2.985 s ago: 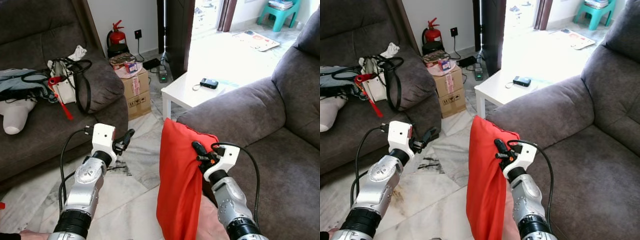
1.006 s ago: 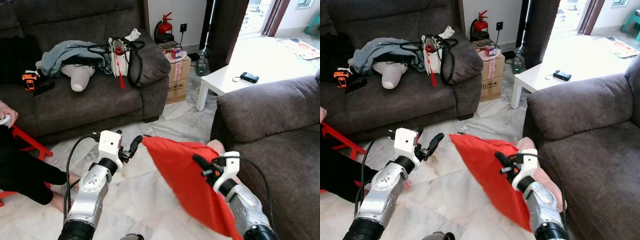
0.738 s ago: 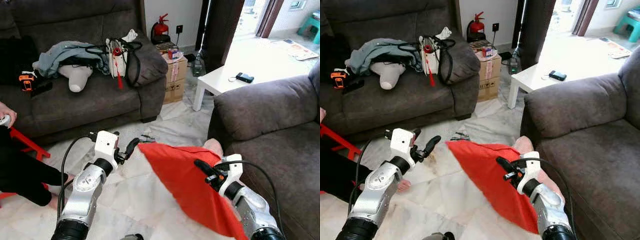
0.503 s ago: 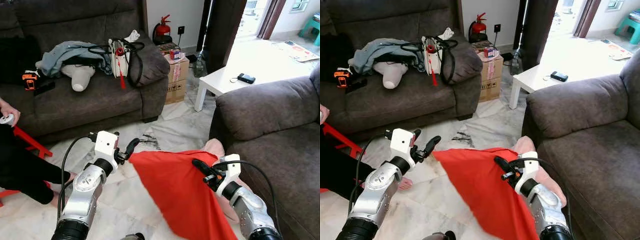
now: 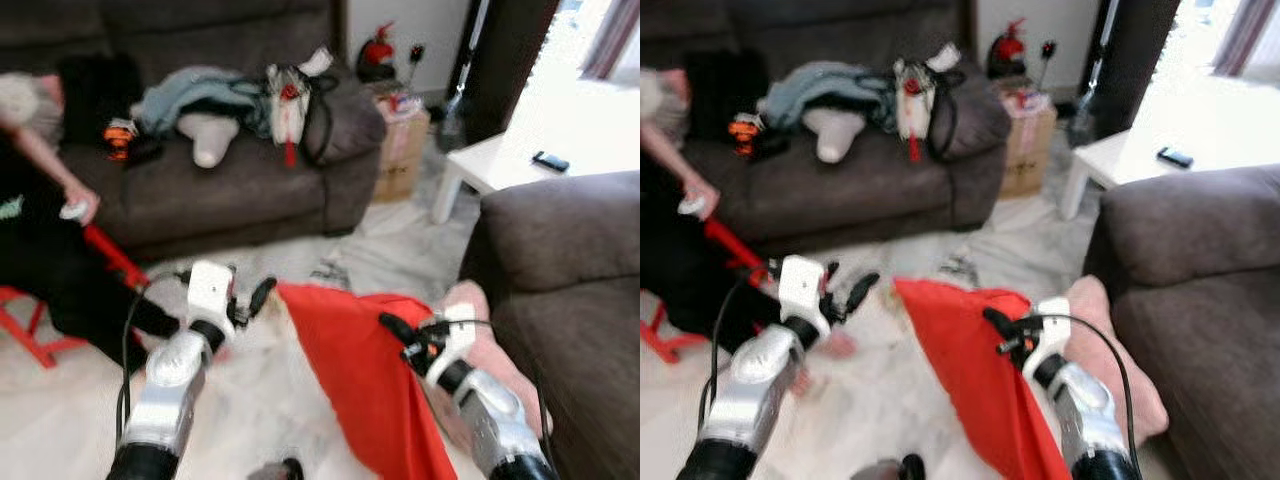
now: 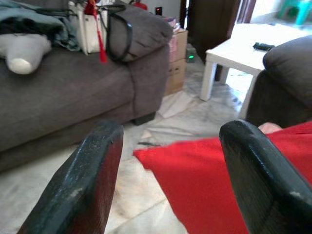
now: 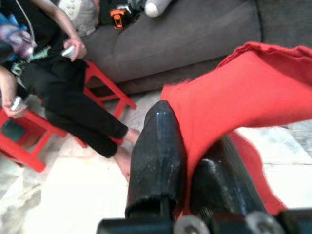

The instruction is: Move the pillow to the sofa from floor

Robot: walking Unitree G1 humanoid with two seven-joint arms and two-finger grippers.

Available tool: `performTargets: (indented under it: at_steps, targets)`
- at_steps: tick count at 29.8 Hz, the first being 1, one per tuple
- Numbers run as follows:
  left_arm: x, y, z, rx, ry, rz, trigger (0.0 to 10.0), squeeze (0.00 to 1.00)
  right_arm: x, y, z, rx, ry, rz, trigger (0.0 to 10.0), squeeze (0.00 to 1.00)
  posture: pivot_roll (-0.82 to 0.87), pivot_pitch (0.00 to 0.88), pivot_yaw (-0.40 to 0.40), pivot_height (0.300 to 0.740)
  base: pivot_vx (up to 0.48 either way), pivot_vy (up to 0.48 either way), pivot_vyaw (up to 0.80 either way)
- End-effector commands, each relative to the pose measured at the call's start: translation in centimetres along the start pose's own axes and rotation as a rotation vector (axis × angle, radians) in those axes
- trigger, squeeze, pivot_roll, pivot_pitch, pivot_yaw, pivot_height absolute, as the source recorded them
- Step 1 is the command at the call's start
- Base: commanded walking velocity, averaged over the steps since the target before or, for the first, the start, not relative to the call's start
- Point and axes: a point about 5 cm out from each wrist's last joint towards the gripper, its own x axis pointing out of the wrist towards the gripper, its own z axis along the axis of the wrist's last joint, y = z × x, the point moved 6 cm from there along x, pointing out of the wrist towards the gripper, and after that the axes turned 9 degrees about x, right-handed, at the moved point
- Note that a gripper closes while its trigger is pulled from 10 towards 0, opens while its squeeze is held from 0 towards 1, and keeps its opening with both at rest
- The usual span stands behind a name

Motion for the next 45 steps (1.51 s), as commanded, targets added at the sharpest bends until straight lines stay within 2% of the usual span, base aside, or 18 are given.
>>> performTargets:
  at_steps: [1,9,33,38,45]
  targets:
    - [-0.2,0.3,-0.2,0.005,0.010,0.006,10.0,0.00,1.0,1.1,3.2,-0.051,-0.113,0.043,10.0,0.00,-0.03,0.095,0.013,0.740,0.000,0.000,0.00]
    - [-0.1,0.3,-0.2,0.009,0.011,0.008,10.0,0.00,1.0,-0.1,4.2,-0.045,-0.169,-0.043,10.0,0.00,-0.03,0.090,0.011,0.740,0.000,0.000,-0.14]
    - [-0.1,-0.2,-0.3,-0.015,0.009,-0.002,10.0,0.00,1.5,0.5,3.4,-0.030,-0.150,-0.031,10.0,0.00,-0.04,0.073,0.010,0.740,0.000,0.000,-0.75]
    - [-0.1,-0.2,-0.4,-0.014,0.009,0.004,10.0,0.00,1.5,0.4,3.4,-0.031,-0.151,-0.039,10.0,0.00,-0.04,0.079,0.008,0.740,0.000,0.465,-0.75]
    - [-0.1,-0.3,-0.5,-0.018,0.013,0.007,10.0,0.00,1.5,0.4,3.4,-0.031,-0.151,-0.043,10.0,0.00,-0.04,0.087,0.007,0.740,0.000,0.070,-0.75]
